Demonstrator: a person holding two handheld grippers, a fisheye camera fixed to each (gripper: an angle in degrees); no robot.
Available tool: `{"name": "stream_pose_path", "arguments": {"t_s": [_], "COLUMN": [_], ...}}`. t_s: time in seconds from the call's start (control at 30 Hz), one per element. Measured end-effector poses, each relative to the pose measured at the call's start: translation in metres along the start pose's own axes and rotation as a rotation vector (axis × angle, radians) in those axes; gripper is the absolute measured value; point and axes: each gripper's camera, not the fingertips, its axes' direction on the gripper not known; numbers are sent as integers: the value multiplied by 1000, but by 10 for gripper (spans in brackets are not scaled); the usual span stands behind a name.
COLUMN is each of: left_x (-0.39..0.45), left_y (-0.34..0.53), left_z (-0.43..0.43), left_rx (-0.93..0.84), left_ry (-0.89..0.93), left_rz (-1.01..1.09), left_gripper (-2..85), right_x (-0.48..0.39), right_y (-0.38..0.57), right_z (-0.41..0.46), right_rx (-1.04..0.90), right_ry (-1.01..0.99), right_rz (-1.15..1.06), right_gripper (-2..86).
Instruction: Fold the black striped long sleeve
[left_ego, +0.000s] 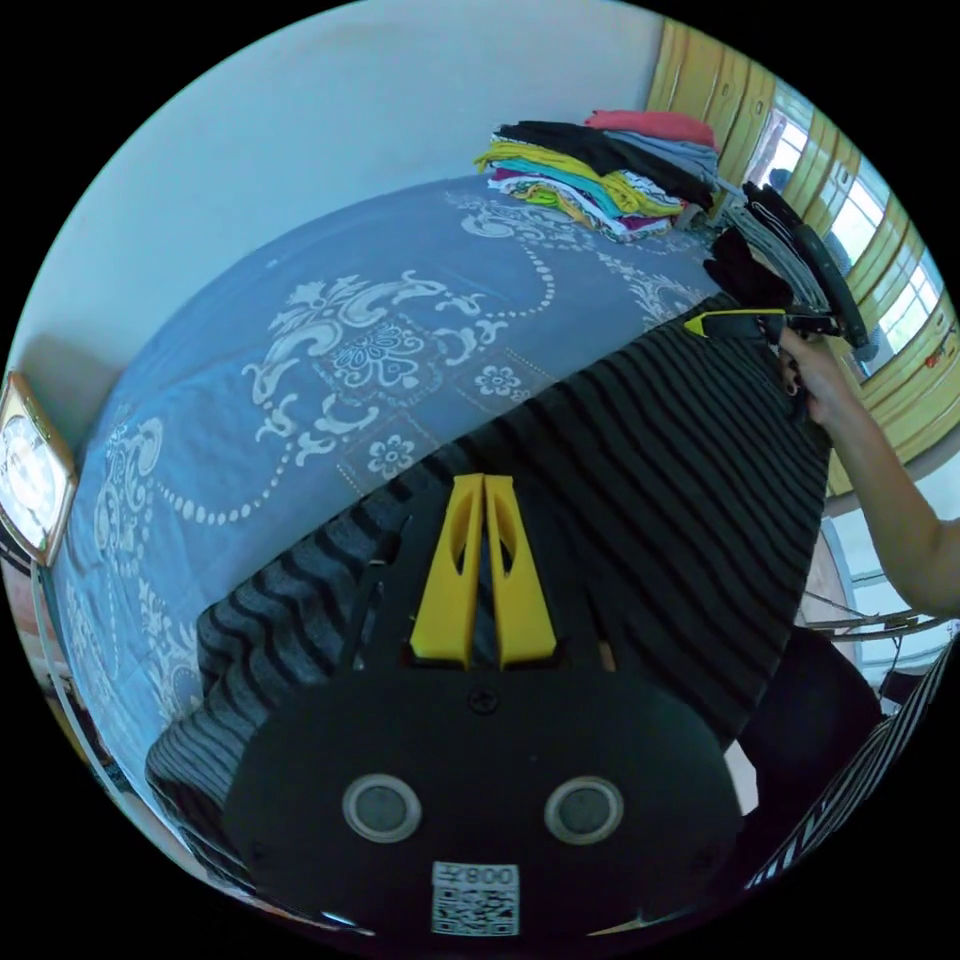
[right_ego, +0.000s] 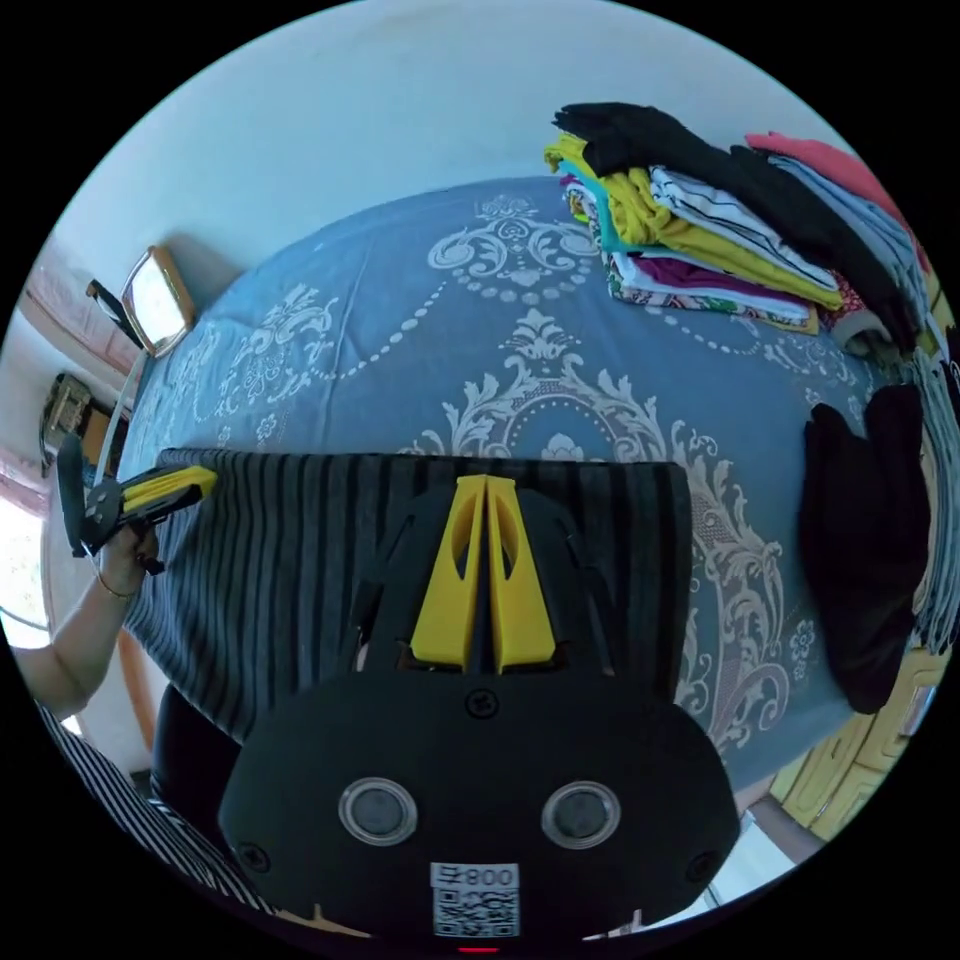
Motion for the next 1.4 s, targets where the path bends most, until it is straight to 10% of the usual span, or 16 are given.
{"name": "stream_pose_path", "arguments": {"t_s": [0.5, 0.77, 1.07, 1.4], "left_x": [-122, -142, -191, -129], "left_y": [326, 405, 510, 578], "left_z": [-117, -162, -115, -95], "left_rx": [-134, 164, 81, 299], "left_ry": [-416, -356, -173, 5], "left_rz": [-728, -834, -1071, -875], "left_gripper": [1, 1, 2, 2], "right_x": [-210, -260, -275, -210], "right_y": [91, 101, 146, 265], "right_z": [48, 73, 152, 145], "right_rx": [-173, -208, -362, -224], "right_ry": [-224, -176, -165, -266], "right_rz": [-494, -510, -397, -152], "right_gripper": [1, 1, 2, 1]}}
